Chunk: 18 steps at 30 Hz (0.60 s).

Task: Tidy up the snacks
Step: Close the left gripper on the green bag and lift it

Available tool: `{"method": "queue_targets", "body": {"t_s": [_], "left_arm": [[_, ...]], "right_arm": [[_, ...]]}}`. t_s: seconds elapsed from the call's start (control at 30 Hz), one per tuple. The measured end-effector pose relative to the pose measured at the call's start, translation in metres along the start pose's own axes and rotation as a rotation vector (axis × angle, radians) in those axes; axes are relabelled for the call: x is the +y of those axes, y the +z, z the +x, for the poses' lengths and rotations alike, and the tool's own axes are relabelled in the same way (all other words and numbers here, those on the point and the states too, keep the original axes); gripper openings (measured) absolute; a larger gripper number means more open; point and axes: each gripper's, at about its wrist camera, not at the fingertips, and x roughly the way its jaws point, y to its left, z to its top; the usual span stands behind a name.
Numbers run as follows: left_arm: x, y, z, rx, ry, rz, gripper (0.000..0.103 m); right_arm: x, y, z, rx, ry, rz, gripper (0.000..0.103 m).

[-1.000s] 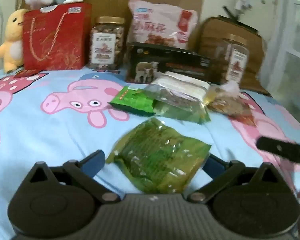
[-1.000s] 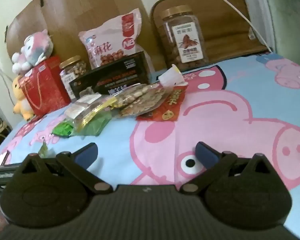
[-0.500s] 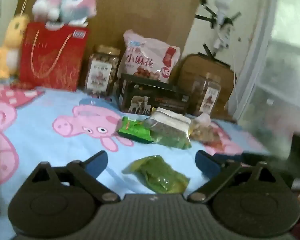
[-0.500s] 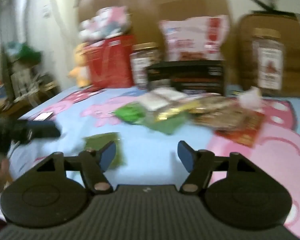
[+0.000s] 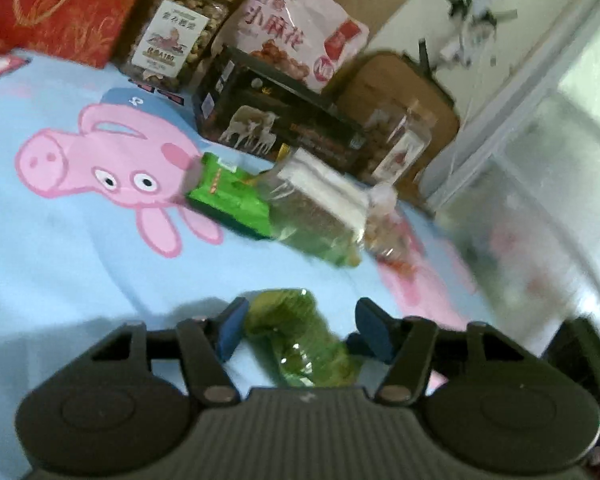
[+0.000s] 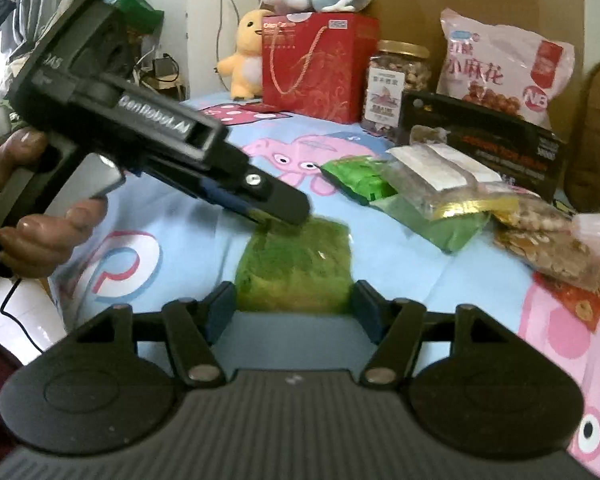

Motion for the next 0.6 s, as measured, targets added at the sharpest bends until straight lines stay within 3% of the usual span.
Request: {"method": "queue_targets", "body": {"t_s": [0.1, 0.13, 0.2, 0.27, 0.33, 0.37, 0.43, 0.5, 0.6], "left_arm": [[0.010, 0.003, 0.000, 0.009, -0.176, -0.138, 0.060], [0.008, 0.001, 0.000, 0.005, -0.186, -0.145, 0.060], [-0.001, -0.001, 0.001, 0.004, -0.152, -0.103, 0.058], [-0.009, -0.005, 0.007, 0.042, -0.151, -0.085, 0.050], [-0.016, -0.010, 0.016, 0.084, -0.101, -0.049, 0.031], [-0.020, -0.012, 0.019, 0.098, -0.059, -0.020, 0.021], [-0.022, -0.013, 0.020, 0.100, -0.034, -0.008, 0.018], [-0.024, -0.008, 0.016, 0.097, -0.045, -0.013, 0.018], [-0.038, 0.006, 0.005, 0.050, -0.054, 0.058, 0.018]], "right_arm": [[-0.002, 0.000, 0.000, -0.004, -0.003, 0.013, 0.068], [-0.001, 0.000, 0.000, -0.005, -0.003, 0.013, 0.068], [-0.004, 0.001, 0.000, -0.007, 0.003, 0.028, 0.068], [-0.004, 0.001, -0.002, -0.011, 0.014, 0.045, 0.068], [-0.005, 0.002, -0.003, -0.015, 0.013, 0.051, 0.064], [-0.005, 0.002, -0.004, -0.020, 0.007, 0.057, 0.055], [-0.007, 0.002, -0.005, -0.026, 0.001, 0.061, 0.046], [-0.008, 0.001, -0.006, -0.040, 0.010, 0.069, 0.045], [-0.006, 0.008, -0.015, -0.105, 0.015, 0.059, 0.044]]}}
